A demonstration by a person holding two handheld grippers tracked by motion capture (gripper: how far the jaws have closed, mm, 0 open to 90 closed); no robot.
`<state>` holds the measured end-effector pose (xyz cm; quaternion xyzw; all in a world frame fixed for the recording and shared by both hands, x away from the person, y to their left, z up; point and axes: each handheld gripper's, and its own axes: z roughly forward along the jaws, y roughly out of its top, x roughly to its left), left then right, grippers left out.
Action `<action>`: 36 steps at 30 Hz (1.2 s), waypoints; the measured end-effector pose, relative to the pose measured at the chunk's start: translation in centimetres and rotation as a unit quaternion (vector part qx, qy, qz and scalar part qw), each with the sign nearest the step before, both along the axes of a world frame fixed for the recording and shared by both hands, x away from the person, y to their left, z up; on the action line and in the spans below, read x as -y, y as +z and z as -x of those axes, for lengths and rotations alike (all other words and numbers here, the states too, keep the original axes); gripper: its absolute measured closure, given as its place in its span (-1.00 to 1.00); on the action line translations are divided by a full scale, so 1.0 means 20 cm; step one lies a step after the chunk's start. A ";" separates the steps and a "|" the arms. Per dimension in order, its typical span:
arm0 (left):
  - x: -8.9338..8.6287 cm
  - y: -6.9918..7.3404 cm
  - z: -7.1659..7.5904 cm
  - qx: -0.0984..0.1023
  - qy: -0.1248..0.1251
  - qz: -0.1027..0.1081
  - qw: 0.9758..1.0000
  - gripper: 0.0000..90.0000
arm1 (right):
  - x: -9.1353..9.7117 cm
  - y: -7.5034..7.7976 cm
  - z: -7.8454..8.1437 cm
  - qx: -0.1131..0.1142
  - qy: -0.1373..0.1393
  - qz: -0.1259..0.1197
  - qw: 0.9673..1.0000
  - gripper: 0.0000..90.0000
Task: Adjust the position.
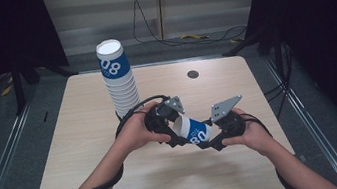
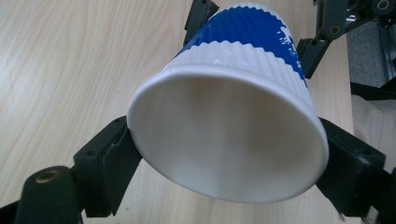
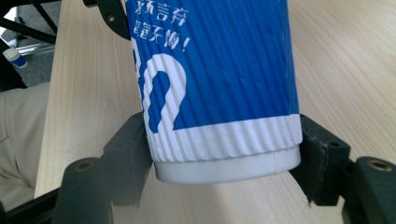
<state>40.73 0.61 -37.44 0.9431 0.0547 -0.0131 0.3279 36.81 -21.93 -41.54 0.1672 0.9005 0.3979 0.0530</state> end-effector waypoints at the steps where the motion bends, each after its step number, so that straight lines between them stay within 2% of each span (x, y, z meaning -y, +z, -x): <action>1: 0.00 0.00 0.00 0.002 -0.001 -0.002 1.000 -0.64 | 0.00 0.00 0.00 -0.001 -0.001 0.000 1.000 -0.35; 13: 0.01 0.04 0.00 -0.007 0.005 0.008 1.000 -0.63 | -0.03 -0.04 0.01 0.006 -0.001 0.029 1.000 -0.32; 23: 0.02 0.03 0.00 -0.014 0.007 -0.016 1.000 -0.61 | -0.05 -0.08 0.01 0.005 -0.005 0.033 0.999 -0.30; 28: 0.00 0.00 -0.01 -0.005 0.014 -0.048 0.999 -0.61 | -0.04 -0.06 0.01 0.002 -0.013 0.034 0.999 -0.48; 30: -0.01 0.00 -0.01 -0.009 0.017 -0.052 0.998 -0.61 | -0.03 -0.05 0.01 0.005 -0.017 0.033 0.999 -0.52; 33: -0.01 -0.01 -0.02 -0.007 0.024 -0.061 0.998 -0.61 | -0.02 -0.03 0.01 0.009 -0.019 0.031 0.999 -0.50; 34: -0.01 -0.02 -0.02 -0.007 0.021 -0.062 0.998 -0.61 | -0.01 -0.03 0.01 0.015 -0.019 0.032 0.999 -0.42; 36: -0.01 -0.02 -0.02 -0.008 0.024 -0.058 0.998 -0.61 | -0.02 -0.03 0.01 0.013 -0.011 0.031 0.999 -0.31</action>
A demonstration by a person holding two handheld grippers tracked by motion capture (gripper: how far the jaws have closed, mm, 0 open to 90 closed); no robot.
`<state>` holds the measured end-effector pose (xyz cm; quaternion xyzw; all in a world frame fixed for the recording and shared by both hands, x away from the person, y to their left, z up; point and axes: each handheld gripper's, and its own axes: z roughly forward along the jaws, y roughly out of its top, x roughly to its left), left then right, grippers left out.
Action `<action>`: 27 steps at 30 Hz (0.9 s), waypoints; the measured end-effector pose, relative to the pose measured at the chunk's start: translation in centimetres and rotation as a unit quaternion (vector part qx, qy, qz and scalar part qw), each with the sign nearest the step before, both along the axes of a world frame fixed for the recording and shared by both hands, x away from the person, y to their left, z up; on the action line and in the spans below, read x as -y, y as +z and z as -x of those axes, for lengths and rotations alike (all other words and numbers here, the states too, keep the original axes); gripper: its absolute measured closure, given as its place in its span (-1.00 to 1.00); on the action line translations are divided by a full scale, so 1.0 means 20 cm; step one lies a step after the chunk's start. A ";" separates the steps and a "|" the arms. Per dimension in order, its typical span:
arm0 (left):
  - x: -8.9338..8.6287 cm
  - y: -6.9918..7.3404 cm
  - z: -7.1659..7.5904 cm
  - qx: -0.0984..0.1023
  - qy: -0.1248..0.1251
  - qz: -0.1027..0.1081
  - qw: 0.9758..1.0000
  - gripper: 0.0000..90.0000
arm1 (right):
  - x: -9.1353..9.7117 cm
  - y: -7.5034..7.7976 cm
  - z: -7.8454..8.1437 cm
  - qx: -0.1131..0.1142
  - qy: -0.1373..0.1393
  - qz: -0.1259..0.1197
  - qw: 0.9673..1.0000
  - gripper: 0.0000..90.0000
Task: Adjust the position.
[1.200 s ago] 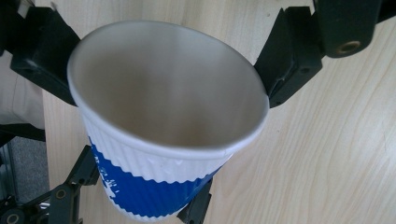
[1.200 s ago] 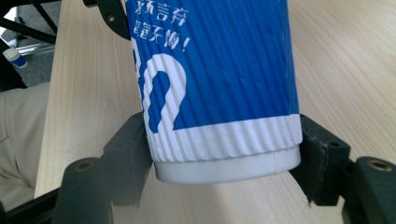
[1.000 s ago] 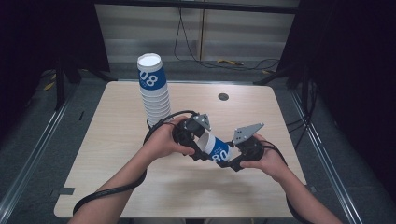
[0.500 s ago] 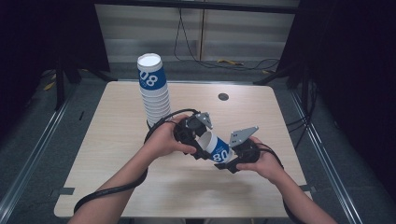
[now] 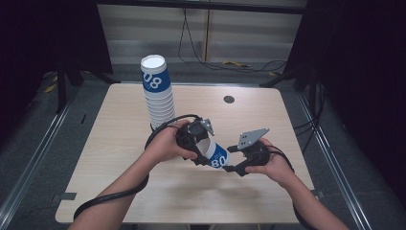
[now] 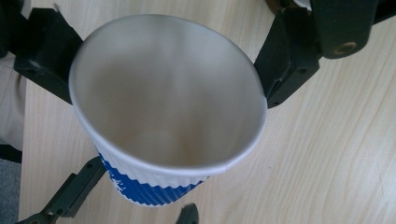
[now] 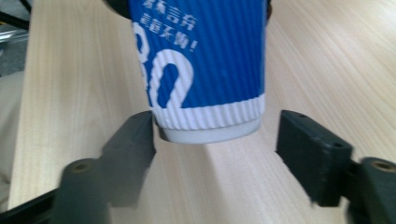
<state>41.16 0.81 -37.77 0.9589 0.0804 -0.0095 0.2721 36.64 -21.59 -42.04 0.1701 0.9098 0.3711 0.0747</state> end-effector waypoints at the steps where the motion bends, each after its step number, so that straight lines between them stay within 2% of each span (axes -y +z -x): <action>1: 0.00 0.00 0.00 -0.002 0.000 0.002 1.000 -0.61 | 0.00 0.00 0.00 0.000 0.001 0.002 1.000 -0.29; 3: 0.01 0.01 0.00 0.003 -0.001 0.002 1.000 -0.61 | -0.01 -0.01 0.00 0.000 0.004 0.004 1.000 -0.27; 5: 0.01 0.00 0.00 -0.002 0.002 0.002 1.000 -0.61 | -0.02 -0.03 0.00 -0.002 0.004 0.005 1.000 -0.26; 8: 0.01 0.01 -0.02 -0.010 0.005 0.016 1.000 -0.62 | -0.03 -0.05 0.00 -0.006 0.007 0.009 1.000 -0.25; 12: 0.02 0.00 -0.03 0.000 0.012 -0.005 1.000 -0.61 | -0.03 -0.06 0.00 -0.010 0.001 0.006 1.000 -0.38; 14: 0.02 0.00 -0.04 0.008 0.020 -0.012 1.000 -0.62 | -0.01 -0.06 -0.01 -0.013 -0.012 0.008 1.000 -0.48; 19: 0.03 -0.02 -0.07 0.014 0.037 -0.034 0.999 -0.62 | 0.01 -0.06 -0.02 -0.016 -0.023 0.012 1.000 -0.58; 27: 0.04 -0.08 -0.14 0.010 0.078 -0.043 0.996 -0.64 | 0.03 -0.06 -0.03 -0.015 -0.026 0.011 0.999 -0.61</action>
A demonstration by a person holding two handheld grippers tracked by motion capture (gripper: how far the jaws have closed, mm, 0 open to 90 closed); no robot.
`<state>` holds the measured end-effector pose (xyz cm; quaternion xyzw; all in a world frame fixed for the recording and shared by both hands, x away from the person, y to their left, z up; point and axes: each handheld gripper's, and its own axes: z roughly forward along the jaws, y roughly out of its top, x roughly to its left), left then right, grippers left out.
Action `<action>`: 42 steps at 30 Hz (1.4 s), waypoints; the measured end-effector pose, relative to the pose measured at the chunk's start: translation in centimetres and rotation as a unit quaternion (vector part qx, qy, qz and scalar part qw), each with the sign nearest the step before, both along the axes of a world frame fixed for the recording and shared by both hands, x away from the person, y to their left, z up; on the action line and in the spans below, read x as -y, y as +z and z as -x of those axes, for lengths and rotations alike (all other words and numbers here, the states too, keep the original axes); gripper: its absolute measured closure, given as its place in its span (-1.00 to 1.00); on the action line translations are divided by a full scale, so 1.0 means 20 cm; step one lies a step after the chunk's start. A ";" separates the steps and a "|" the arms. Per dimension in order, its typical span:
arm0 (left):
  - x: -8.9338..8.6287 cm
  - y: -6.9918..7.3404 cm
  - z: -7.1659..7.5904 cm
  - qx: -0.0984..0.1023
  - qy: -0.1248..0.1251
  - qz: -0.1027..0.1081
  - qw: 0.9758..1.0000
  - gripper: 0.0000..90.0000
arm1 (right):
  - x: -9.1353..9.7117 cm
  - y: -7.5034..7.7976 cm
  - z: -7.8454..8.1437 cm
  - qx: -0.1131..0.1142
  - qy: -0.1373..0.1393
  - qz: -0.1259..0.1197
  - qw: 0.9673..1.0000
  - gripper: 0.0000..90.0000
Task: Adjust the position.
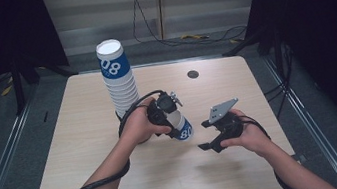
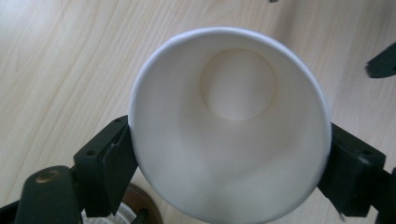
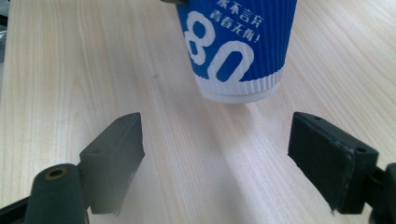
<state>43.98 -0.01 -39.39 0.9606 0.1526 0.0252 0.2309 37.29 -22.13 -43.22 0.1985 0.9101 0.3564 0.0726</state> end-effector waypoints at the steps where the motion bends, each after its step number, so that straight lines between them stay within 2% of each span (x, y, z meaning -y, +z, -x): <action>1: 0.00 0.00 0.00 -0.002 0.003 -0.001 1.000 -0.65 | 0.00 0.00 0.00 -0.003 -0.001 0.001 1.000 -0.61; 5: 0.01 -0.01 -0.03 0.006 0.016 -0.005 1.000 -0.65 | 0.02 -0.01 0.00 -0.001 -0.006 0.001 1.000 -0.61; 8: 0.02 0.00 -0.06 0.015 0.027 -0.016 0.999 -0.65 | 0.03 -0.01 0.00 -0.002 -0.007 0.002 1.000 -0.61; 9: 0.03 -0.01 -0.07 0.013 0.029 -0.012 0.999 -0.65 | 0.03 -0.01 0.01 -0.003 -0.009 0.002 1.000 -0.61; 15: 0.07 -0.03 -0.09 0.015 0.033 -0.021 0.999 -0.65 | 0.03 -0.01 0.02 -0.002 -0.005 0.005 1.000 -0.61; 19: 0.11 -0.06 -0.09 0.013 0.026 -0.027 0.999 -0.66 | 0.03 -0.01 0.02 -0.002 -0.001 0.007 1.000 -0.61; 23: 0.13 -0.08 -0.10 0.012 0.036 -0.019 0.999 -0.67 | 0.04 -0.01 0.03 -0.001 -0.002 0.010 1.000 -0.61; 26: 0.13 -0.08 -0.10 0.019 0.032 -0.016 0.999 -0.69 | 0.04 -0.02 0.03 -0.003 -0.004 0.014 1.000 -0.61; 28: 0.14 -0.09 -0.10 0.012 0.035 -0.006 0.999 -0.69 | 0.05 -0.02 0.04 -0.002 -0.003 0.010 1.000 -0.61; 36: 0.18 -0.10 -0.09 0.018 0.023 -0.008 1.000 -0.69 | 0.06 -0.01 0.05 -0.001 -0.004 0.011 1.000 -0.62; 38: 0.19 -0.11 -0.09 0.015 0.012 -0.004 1.000 -0.69 | 0.07 -0.01 0.05 0.001 -0.003 0.012 1.000 -0.62; 42: 0.19 -0.11 -0.08 0.017 0.015 0.010 1.000 -0.70 | 0.07 -0.02 0.05 0.000 -0.004 0.011 1.000 -0.62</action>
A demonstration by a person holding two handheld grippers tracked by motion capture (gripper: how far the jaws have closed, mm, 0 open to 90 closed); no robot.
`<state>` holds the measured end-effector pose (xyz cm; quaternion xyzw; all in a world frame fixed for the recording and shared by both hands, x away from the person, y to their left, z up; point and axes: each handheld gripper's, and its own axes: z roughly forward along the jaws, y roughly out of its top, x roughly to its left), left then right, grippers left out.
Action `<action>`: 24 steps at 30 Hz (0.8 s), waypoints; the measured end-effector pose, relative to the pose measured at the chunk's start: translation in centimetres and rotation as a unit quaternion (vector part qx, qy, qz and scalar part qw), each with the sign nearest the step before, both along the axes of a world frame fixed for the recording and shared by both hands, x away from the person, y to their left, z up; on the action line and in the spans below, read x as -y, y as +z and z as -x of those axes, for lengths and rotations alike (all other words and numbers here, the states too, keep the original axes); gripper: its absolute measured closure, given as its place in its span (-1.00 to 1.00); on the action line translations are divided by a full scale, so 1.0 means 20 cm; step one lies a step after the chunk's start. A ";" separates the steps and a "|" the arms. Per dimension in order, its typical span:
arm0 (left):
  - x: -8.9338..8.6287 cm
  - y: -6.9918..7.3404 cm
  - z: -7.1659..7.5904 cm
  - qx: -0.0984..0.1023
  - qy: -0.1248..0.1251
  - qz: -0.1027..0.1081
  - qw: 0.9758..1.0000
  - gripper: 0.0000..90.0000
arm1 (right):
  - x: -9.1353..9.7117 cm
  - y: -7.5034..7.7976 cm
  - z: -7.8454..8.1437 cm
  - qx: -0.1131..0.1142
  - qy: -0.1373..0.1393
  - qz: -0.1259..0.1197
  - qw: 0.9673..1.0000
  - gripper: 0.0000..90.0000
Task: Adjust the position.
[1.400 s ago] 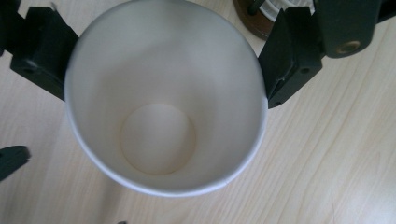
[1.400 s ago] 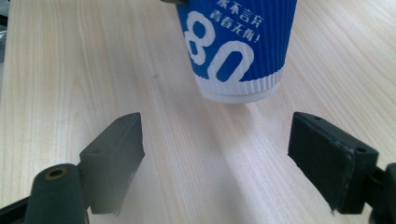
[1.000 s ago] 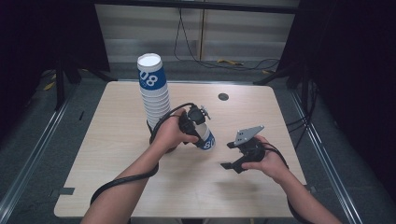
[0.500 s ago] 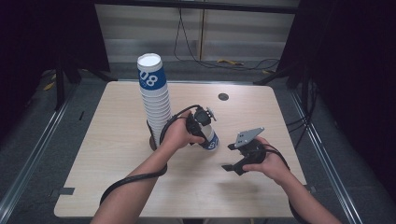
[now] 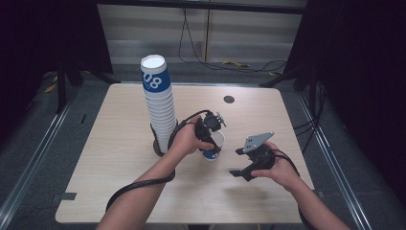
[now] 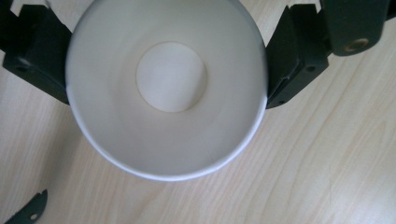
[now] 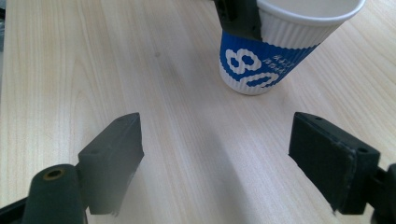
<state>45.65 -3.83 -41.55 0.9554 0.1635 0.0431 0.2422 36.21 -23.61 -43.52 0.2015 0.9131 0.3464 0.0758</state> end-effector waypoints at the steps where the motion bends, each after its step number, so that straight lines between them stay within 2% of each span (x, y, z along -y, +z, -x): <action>1: 0.00 0.00 0.00 0.000 -0.001 -0.001 1.000 -0.70 | 0.00 0.00 0.00 0.000 -0.001 0.000 1.000 -0.62; 5: -0.02 0.00 0.00 -0.005 0.008 0.001 1.000 -0.71 | 0.00 0.00 0.00 0.000 -0.001 -0.001 1.000 -0.62; 8: -0.04 -0.02 0.01 0.003 -0.001 -0.002 1.000 -0.71 | 0.00 0.00 0.01 0.000 -0.001 -0.001 1.000 -0.62; 10: -0.06 -0.03 0.01 -0.010 0.006 0.007 1.000 -0.71 | 0.00 -0.01 0.01 -0.002 -0.001 -0.001 1.000 -0.62; 12: -0.07 -0.04 0.02 -0.011 0.006 0.000 1.000 -0.71 | 0.00 -0.02 0.01 -0.003 -0.002 0.000 1.000 -0.62; 14: -0.09 -0.04 0.02 -0.012 0.003 0.001 1.000 -0.71 | -0.01 -0.02 0.01 -0.004 -0.001 -0.001 1.000 -0.62; 19: -0.14 -0.05 0.04 -0.021 0.016 0.000 1.000 -0.70 | -0.02 -0.03 0.01 -0.005 0.001 0.000 1.000 -0.62; 20: -0.15 -0.05 0.05 -0.020 0.017 0.007 1.000 -0.70 | -0.03 -0.03 0.01 -0.003 0.003 -0.002 1.000 -0.62; 24: -0.20 -0.05 0.07 -0.031 0.027 0.002 0.999 -0.66 | -0.03 -0.04 0.01 -0.006 0.004 0.000 1.000 -0.62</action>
